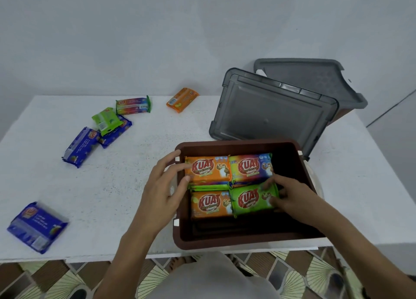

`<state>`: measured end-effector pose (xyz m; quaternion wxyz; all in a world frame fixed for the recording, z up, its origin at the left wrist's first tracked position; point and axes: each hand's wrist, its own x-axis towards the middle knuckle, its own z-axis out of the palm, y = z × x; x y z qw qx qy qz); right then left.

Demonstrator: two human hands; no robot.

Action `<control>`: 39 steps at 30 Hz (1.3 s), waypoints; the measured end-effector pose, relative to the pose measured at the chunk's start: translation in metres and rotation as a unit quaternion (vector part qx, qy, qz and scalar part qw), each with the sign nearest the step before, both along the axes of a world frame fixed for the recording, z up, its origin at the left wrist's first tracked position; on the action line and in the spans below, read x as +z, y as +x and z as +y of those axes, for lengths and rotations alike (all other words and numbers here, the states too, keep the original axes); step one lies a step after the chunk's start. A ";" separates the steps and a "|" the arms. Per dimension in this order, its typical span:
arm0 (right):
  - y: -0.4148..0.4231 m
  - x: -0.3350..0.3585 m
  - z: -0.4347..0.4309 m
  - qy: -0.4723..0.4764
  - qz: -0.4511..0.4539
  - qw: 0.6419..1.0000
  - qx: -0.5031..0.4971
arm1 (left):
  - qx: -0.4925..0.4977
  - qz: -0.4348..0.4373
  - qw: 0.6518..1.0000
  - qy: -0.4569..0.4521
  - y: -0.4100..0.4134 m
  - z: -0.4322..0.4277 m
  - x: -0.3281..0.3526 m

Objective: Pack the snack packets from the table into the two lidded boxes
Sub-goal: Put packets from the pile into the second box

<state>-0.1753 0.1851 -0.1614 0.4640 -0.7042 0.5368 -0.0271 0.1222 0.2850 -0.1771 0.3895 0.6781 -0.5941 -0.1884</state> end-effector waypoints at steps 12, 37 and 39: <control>0.035 0.026 0.009 -0.195 0.294 0.928 0.125 | -0.026 -0.017 0.999 -0.011 0.006 -0.001 -0.009; 0.348 -0.056 -0.226 -0.283 0.308 0.875 0.245 | 0.134 -0.301 0.896 0.297 0.255 -0.123 -0.027; 0.351 -0.065 -0.225 -0.292 0.324 0.865 0.247 | 0.099 -0.319 0.893 0.303 0.260 -0.125 -0.035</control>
